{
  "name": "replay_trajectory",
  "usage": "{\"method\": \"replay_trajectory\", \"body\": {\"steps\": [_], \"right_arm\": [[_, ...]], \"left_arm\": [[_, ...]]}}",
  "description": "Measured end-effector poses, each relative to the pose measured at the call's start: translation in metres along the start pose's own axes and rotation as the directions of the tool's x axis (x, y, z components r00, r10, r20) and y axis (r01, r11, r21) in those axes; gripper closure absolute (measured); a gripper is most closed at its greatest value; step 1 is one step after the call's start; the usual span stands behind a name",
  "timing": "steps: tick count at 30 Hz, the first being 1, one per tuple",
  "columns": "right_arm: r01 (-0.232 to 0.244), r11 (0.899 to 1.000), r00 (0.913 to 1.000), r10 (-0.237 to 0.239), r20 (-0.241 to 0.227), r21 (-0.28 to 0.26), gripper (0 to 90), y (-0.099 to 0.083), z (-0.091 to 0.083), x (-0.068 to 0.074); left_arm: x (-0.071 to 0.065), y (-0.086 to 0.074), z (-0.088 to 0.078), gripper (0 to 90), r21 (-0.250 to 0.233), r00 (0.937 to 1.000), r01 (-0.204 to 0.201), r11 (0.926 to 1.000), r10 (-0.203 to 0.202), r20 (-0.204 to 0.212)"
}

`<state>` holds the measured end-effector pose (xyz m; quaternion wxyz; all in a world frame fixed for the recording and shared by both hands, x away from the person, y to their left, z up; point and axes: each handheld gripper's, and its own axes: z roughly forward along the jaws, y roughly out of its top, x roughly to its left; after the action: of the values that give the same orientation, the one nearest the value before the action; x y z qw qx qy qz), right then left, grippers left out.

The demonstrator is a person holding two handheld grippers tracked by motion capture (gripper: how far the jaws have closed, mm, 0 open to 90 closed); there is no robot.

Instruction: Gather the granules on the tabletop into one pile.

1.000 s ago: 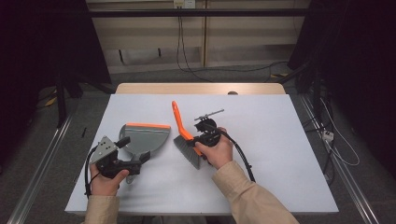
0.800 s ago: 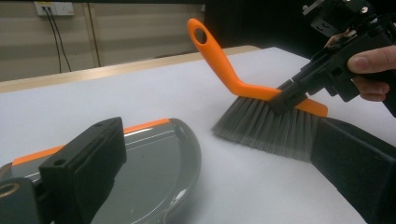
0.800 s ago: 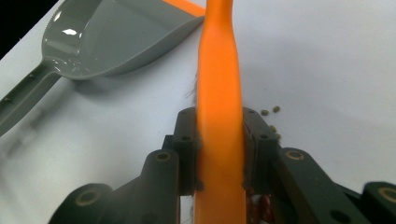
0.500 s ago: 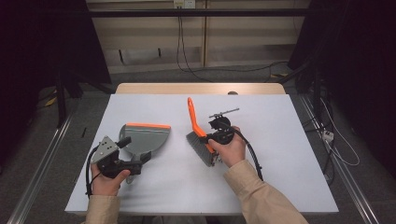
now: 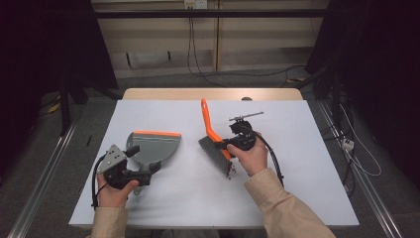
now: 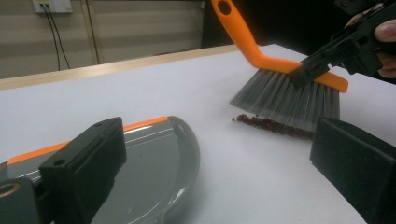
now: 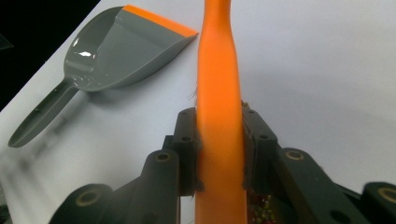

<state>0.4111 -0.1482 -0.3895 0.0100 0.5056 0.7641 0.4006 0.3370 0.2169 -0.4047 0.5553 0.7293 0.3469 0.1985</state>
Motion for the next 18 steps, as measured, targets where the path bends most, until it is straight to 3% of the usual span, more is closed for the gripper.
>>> {"method": "replay_trajectory", "body": {"steps": [6,12,16,18], "right_arm": [[0.027,0.999,0.9995,-0.026,0.018,-0.023,71.3,0.005,-0.010,-0.006],[0.043,0.999,0.9942,-0.041,0.100,-0.020,71.3,0.006,-0.022,-0.020],[0.056,0.998,0.9865,-0.053,0.155,-0.017,71.3,0.004,-0.027,-0.028],[0.084,0.996,0.9775,-0.081,0.195,-0.009,71.3,0.003,-0.027,-0.030]], "left_arm": [[0.000,-0.001,0.000,3.5,0.002,1.0000,0.003,1.0000,-0.003,0.001],[0.000,-0.001,0.000,3.5,0.001,1.0000,0.007,1.0000,-0.007,0.001],[-0.001,-0.001,0.001,3.5,0.006,1.0000,0.005,1.0000,-0.005,0.004],[-0.001,-0.001,0.002,3.5,0.006,1.0000,0.006,1.0000,-0.006,0.005]]}}
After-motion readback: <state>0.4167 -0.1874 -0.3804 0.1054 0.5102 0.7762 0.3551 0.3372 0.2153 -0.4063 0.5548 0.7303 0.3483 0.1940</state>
